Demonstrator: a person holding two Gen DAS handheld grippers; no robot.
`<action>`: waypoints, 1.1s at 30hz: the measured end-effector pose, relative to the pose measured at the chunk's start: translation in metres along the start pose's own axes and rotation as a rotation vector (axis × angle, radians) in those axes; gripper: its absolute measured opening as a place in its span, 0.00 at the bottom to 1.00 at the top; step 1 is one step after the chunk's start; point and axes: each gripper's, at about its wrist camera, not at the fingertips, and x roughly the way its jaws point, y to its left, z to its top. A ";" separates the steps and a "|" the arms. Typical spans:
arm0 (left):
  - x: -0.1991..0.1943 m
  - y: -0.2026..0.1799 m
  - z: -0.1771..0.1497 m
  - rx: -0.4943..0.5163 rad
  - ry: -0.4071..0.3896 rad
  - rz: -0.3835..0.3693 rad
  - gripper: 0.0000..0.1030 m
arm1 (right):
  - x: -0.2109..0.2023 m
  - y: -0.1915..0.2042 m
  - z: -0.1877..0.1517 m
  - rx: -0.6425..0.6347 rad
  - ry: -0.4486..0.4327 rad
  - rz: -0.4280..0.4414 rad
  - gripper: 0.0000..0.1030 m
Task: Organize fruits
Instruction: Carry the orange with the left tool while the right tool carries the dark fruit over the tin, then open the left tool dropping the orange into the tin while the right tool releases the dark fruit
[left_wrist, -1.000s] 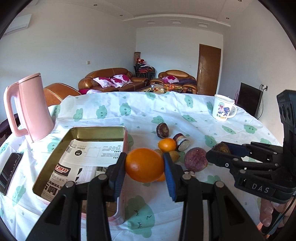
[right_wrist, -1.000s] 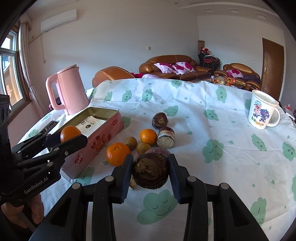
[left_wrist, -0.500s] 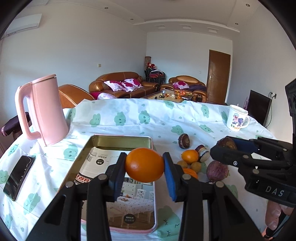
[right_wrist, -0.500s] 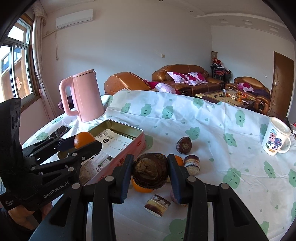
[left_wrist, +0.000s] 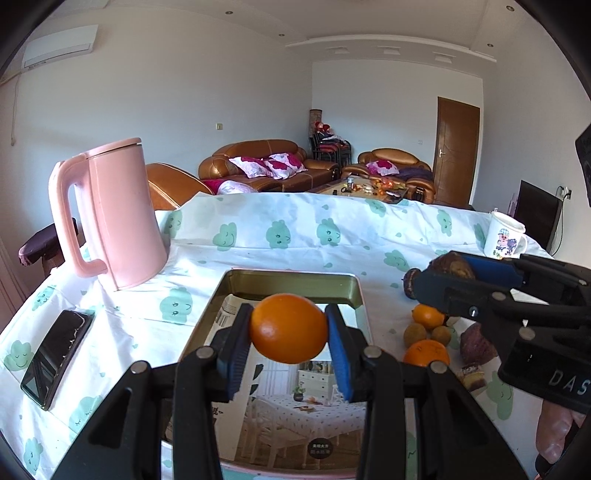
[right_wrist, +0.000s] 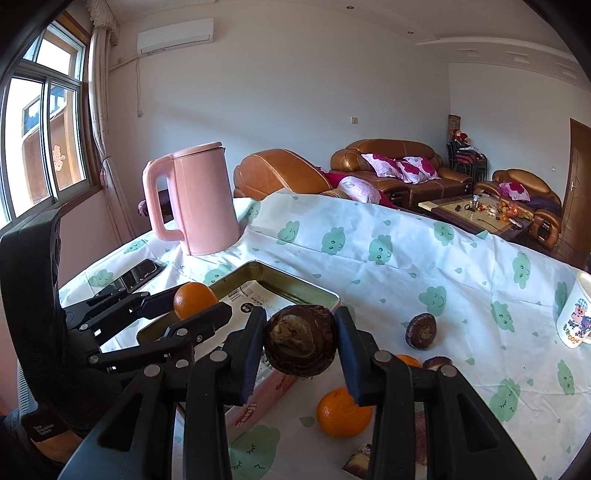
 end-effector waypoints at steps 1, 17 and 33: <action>0.001 0.003 0.000 -0.003 0.002 0.004 0.39 | 0.003 0.002 0.000 0.000 0.001 0.005 0.39; 0.025 0.035 -0.005 -0.026 0.060 0.049 0.39 | 0.055 0.023 -0.006 -0.021 0.084 0.045 0.39; 0.037 0.050 -0.014 -0.045 0.104 0.074 0.41 | 0.082 0.033 -0.021 -0.026 0.158 0.054 0.40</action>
